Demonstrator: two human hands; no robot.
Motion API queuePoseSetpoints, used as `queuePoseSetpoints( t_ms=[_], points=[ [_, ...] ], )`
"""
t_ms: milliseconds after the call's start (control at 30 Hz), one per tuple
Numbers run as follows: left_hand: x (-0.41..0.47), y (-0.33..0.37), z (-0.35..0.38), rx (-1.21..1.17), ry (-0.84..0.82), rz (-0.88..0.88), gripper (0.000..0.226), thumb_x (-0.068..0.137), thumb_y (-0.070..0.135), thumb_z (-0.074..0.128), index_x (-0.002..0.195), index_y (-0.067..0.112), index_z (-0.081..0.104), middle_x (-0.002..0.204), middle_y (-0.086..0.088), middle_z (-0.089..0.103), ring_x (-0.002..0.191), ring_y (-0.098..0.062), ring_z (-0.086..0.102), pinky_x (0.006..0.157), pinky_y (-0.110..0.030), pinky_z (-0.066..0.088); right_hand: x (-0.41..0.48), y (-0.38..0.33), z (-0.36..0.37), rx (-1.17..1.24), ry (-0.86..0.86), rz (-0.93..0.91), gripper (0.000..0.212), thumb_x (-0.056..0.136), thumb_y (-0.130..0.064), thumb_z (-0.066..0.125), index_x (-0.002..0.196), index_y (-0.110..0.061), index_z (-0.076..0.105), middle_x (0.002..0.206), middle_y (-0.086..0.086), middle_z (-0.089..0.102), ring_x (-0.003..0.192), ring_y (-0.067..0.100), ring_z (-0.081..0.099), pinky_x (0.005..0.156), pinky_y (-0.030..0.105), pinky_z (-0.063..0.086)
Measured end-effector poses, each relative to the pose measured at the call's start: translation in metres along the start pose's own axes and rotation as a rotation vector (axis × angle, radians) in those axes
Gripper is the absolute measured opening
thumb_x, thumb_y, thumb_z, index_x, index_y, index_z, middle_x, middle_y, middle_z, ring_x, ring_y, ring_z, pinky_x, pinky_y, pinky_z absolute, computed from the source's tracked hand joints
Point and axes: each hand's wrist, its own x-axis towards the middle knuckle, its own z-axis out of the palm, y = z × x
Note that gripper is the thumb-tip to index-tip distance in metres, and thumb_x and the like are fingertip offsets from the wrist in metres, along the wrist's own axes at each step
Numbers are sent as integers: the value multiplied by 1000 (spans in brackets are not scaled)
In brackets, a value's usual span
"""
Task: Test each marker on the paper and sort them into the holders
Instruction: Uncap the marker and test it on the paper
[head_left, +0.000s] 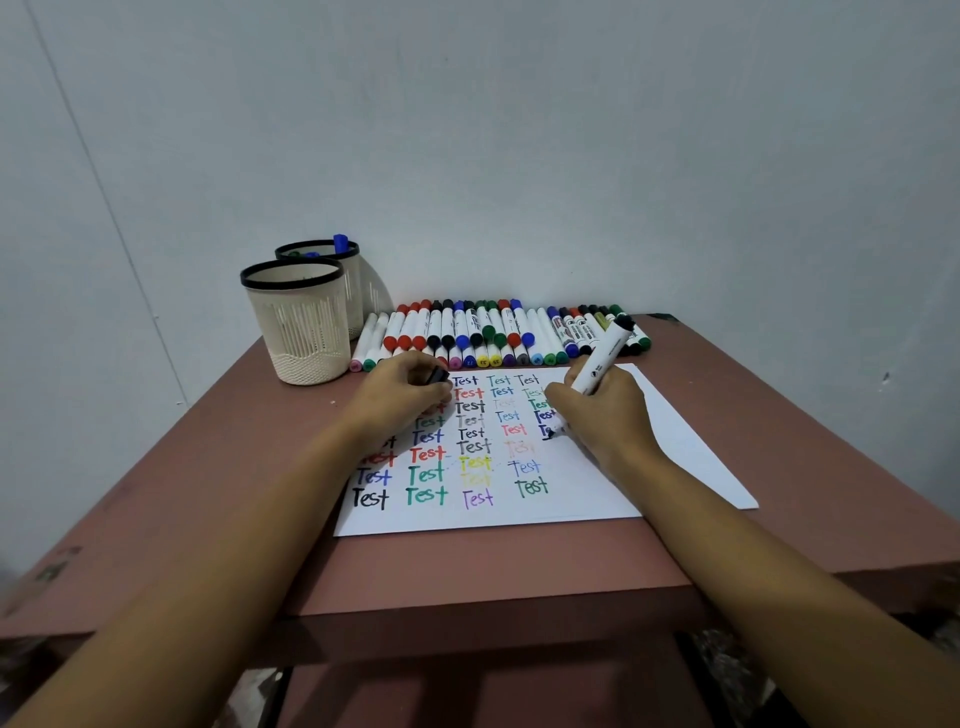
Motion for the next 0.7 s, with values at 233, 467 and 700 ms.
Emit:
queuePoseSetpoints(
  t_ms=[233,467,700],
  points=[
    [-2,2,0,28,11,14,26,87,21,63,113,19,60,104,1,59,94,-13,56,70,-14,42,-2,0,1,-47,-41,-27,24,79,-6,63,62,-13,47,60,2,51,54,13,50,50,23,44],
    [-2,3,0,8,-5,9,27,88,20,63,115,17,59,103,0,60,92,-12,57,69,-12,42,3,-1,-2,174,80,50,23,84,-10,64,67,-16,50,62,2,53,50,11,51,46,23,41],
    [-3,4,1,13,-18,7,27,88,20,62,115,18,58,102,1,60,90,-10,56,67,-11,41,-2,-3,-1,-21,47,17,23,81,-8,64,65,-12,47,65,1,51,55,11,54,39,14,39]
  ],
)
